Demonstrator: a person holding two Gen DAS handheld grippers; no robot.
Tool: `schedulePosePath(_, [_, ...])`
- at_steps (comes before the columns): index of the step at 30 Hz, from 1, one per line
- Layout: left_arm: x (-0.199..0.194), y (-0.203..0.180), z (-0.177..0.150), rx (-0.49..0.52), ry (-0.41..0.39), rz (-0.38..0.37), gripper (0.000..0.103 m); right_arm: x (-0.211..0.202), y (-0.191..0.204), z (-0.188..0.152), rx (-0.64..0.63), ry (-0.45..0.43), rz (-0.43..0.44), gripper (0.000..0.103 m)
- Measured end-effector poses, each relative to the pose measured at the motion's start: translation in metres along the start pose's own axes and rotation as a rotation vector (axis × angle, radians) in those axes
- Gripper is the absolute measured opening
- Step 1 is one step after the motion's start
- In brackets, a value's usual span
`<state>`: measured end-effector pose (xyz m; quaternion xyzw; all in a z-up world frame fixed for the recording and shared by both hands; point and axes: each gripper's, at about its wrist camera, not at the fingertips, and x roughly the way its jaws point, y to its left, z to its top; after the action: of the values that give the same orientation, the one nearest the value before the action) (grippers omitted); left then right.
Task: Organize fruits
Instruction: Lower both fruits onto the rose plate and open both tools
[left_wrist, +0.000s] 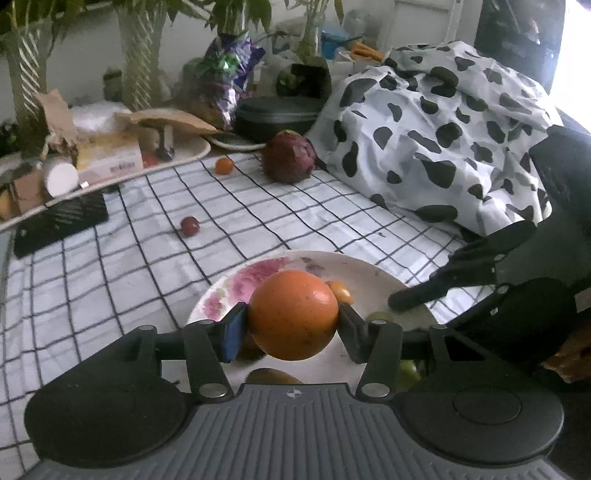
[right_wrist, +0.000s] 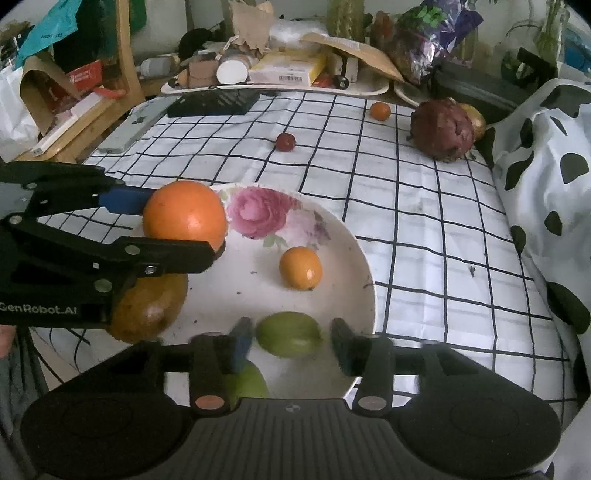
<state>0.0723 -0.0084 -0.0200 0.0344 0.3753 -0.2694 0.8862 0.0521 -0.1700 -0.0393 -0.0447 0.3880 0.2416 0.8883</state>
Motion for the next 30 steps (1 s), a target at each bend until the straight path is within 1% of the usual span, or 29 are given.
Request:
schedulePosePath(1, [0.002,0.000,0.000,-0.006,0.009,-0.008,0.050,-0.002,0.000,0.000,-0.005,-0.003,0.010,0.067])
schedulePosePath(4, [0.007,-0.001,-0.002,-0.004,0.037,-0.017,0.050,-0.006,0.002,-0.001,-0.025,-0.014,0.025,0.078])
schedulePosePath(7, [0.010,-0.003,-0.002,0.001,0.056,-0.024,0.050,-0.011,0.003,-0.004,-0.048,-0.024,0.041,0.083])
schedulePosePath(12, [0.018,-0.006,-0.002,0.007,0.090,-0.025,0.051,-0.017,0.003,-0.008,-0.060,-0.041,0.050,0.086])
schedulePosePath(13, [0.020,-0.007,-0.001,0.011,0.097,-0.019,0.051,-0.019,0.003,-0.010,-0.060,-0.044,0.046,0.090])
schedulePosePath(14, [0.021,-0.008,-0.001,0.021,0.102,-0.014,0.051,-0.020,0.003,-0.012,-0.059,-0.045,0.036,0.093])
schedulePosePath(18, [0.021,-0.010,-0.001,0.035,0.105,-0.005,0.051,-0.022,0.004,-0.015,-0.058,-0.045,0.022,0.093])
schedulePosePath(19, [0.021,-0.010,-0.001,0.032,0.105,-0.006,0.052,-0.023,0.004,-0.016,-0.058,-0.047,0.020,0.093])
schedulePosePath(20, [0.020,-0.009,0.000,0.024,0.100,-0.016,0.062,-0.023,0.004,-0.016,-0.059,-0.049,0.017,0.093])
schedulePosePath(22, [0.016,-0.010,0.001,0.019,0.068,-0.018,0.071,-0.024,0.004,-0.017,-0.054,-0.053,0.009,0.093])
schedulePosePath(24, [0.011,-0.010,0.002,0.023,0.049,-0.003,0.071,-0.025,0.003,-0.017,-0.047,-0.057,0.002,0.094])
schedulePosePath(30, [0.005,-0.007,0.004,0.005,0.039,0.046,0.071,-0.029,0.003,-0.018,-0.032,-0.073,-0.020,0.094])
